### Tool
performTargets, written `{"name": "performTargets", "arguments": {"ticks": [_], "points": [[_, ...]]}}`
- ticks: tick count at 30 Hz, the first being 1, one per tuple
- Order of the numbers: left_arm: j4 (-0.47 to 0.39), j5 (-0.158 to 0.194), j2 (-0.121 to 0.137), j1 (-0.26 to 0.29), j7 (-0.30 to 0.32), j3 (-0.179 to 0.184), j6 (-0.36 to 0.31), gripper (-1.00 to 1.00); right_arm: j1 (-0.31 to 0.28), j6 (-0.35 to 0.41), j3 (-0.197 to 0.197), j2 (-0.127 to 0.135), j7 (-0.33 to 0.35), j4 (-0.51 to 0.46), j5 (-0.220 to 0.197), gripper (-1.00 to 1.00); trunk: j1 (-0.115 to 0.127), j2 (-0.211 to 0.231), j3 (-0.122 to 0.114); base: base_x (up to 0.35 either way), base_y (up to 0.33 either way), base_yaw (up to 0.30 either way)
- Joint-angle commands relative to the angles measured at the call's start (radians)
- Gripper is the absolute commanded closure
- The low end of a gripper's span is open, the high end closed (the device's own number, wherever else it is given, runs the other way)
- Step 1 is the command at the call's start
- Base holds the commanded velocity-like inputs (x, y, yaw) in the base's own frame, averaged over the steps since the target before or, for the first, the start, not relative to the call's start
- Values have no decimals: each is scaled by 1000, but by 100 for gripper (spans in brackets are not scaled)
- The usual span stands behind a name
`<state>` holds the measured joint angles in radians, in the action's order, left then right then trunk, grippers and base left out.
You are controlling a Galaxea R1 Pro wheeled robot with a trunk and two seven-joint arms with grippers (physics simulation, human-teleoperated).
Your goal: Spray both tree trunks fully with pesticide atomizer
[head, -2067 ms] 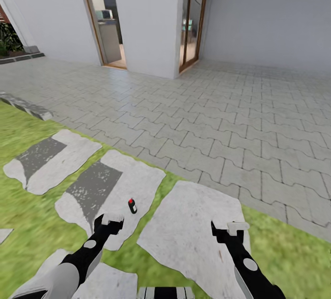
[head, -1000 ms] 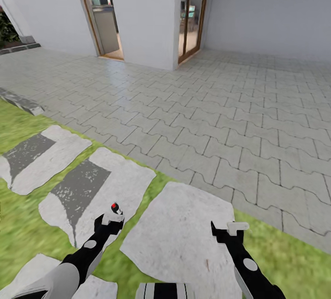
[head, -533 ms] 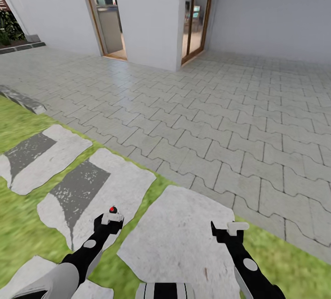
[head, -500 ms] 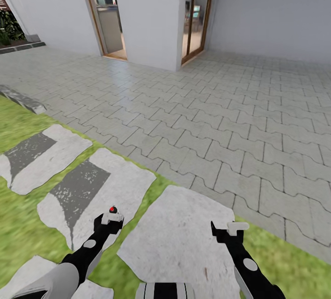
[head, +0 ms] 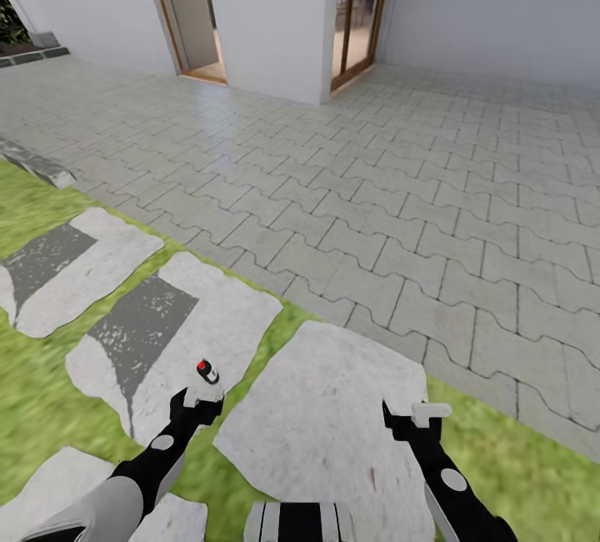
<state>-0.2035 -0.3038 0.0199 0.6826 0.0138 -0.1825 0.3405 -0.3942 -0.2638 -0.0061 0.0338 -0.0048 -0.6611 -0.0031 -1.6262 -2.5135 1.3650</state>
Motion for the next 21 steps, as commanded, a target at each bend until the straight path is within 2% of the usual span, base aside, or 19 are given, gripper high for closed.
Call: {"name": "performTargets", "arguments": {"ticks": [1,7,13,21], "points": [[0,0,0,0,0,0,0,-100,0,0,0,0,0,0,0,-100,0,0,6,0,0,0],[2,0,0,0,0,0,1,-100,0,0,0,0,0,0,0,-100,-3,-2,38,0,0,0],[6,0,0,-8,0,-3,94,-100,0,0,0,0,0,0,0,-100,-6,-3,71,0,0,0],[7,0,0,-11,0,-6,116,-100,0,0,0,0,0,0,0,-100,-9,-5,111,0,0,0]]}}
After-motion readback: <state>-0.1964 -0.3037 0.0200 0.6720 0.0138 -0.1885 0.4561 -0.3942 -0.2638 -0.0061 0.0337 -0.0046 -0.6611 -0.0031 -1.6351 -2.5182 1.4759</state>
